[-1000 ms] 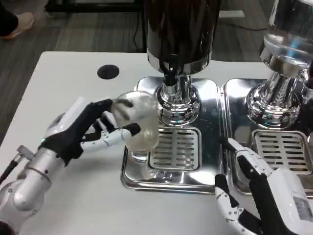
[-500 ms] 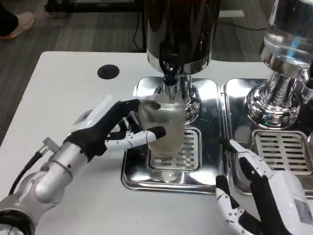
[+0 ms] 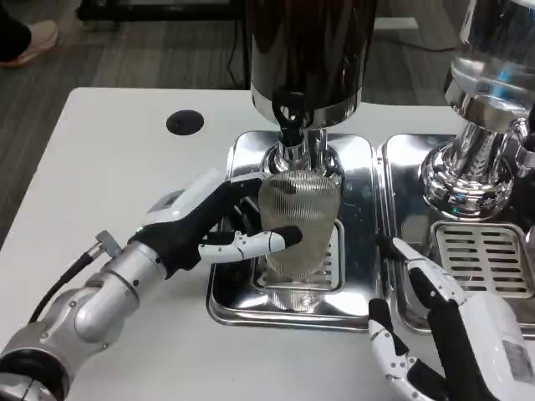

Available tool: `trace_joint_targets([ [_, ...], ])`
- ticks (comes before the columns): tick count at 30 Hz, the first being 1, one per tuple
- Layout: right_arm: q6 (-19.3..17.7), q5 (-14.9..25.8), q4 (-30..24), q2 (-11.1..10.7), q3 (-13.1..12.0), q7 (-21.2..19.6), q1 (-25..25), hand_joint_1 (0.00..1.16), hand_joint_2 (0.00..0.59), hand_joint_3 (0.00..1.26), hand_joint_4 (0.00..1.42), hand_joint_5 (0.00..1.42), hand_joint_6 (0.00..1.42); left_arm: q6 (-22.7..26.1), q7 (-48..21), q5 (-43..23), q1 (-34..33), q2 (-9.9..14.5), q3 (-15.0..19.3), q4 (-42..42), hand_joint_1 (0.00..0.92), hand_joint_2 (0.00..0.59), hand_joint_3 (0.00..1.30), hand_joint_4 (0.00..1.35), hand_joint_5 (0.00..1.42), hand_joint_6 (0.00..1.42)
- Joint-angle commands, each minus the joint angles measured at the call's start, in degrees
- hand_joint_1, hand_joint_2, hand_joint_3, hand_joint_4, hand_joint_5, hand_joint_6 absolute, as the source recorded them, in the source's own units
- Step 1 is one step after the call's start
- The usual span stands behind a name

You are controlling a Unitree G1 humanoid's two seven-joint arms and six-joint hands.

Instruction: Grasp the cup under the faucet to collect the drink, then remove the cup.

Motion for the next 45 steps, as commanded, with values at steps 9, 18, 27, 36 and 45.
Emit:
trace_joint_targets([
  [9, -0.8, 0.9, 1.0, 0.3, 0.2, -0.1, -0.3, 0.49, 0.488, 0.2, 0.21, 0.19, 0.28, -0.8, 0.1, 0.1, -0.5, 1.7, -0.1, -1.8, 0.143, 0.156, 0.26, 0.27, 0.42, 0.46],
  [18, -0.8, 1.7, 1.0, -0.1, 0.0, 0.5, -0.8, 0.49, 0.488, 0.2, 0.21, 0.19, 0.28, -1.5, -0.5, -0.1, 0.1, 2.6, -0.2, -2.7, 0.133, 0.135, 0.25, 0.24, 0.36, 0.41],
  [27, -0.9, 2.3, 0.8, -0.2, 0.0, 0.9, -0.6, 0.49, 0.488, 0.2, 0.21, 0.19, 0.28, -2.5, -0.7, -1.6, 1.1, 3.9, 1.2, -3.7, 0.11, 0.117, 0.22, 0.19, 0.32, 0.38],
  [36, -1.1, 3.0, 1.0, -0.3, -0.2, 1.3, -1.1, 0.49, 0.488, 0.21, 0.21, 0.19, 0.28, -4.3, -3.3, -5.0, 3.2, 7.4, 4.5, -6.2, 0.096, 0.106, 0.2, 0.17, 0.29, 0.38],
  [45, -1.3, 4.7, 2.8, -0.3, -0.9, 2.0, -2.9, 0.49, 0.488, 0.21, 0.21, 0.19, 0.28, -7.3, -13.0, -13.5, 4.5, 10.8, 9.1, -10.7, 0.087, 0.098, 0.19, 0.16, 0.26, 0.39],
])
